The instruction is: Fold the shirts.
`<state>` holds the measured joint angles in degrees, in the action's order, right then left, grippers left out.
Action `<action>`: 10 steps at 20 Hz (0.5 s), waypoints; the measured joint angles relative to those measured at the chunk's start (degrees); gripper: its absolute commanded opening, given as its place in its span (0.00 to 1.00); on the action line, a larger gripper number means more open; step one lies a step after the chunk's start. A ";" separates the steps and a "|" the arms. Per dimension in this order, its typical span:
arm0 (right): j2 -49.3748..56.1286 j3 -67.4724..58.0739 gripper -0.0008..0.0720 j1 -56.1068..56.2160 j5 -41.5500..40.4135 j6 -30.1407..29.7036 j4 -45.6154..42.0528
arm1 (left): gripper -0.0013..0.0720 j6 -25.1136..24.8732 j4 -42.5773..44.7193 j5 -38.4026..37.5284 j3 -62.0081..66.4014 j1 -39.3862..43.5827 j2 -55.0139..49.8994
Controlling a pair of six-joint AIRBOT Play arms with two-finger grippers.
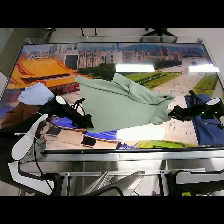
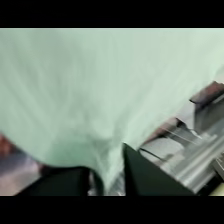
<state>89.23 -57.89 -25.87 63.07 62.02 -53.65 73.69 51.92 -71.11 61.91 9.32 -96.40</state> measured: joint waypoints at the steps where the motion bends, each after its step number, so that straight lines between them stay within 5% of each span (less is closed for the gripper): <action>1: 0.13 0.00 0.25 0.17 -0.22 -0.17 0.57 | 0.04 -0.07 0.48 0.31 0.96 0.26 -0.20; 2: 0.24 0.00 0.04 0.31 -0.59 -0.39 0.81 | 0.04 -0.04 0.63 0.26 1.86 0.31 -0.20; 10: -4.26 0.02 0.03 0.11 4.96 0.02 1.55 | 0.04 0.00 -0.35 -4.24 7.48 -5.64 -0.26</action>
<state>84.97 -57.87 -25.76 68.03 62.04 -52.10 73.69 51.57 -75.35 69.38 3.68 -96.66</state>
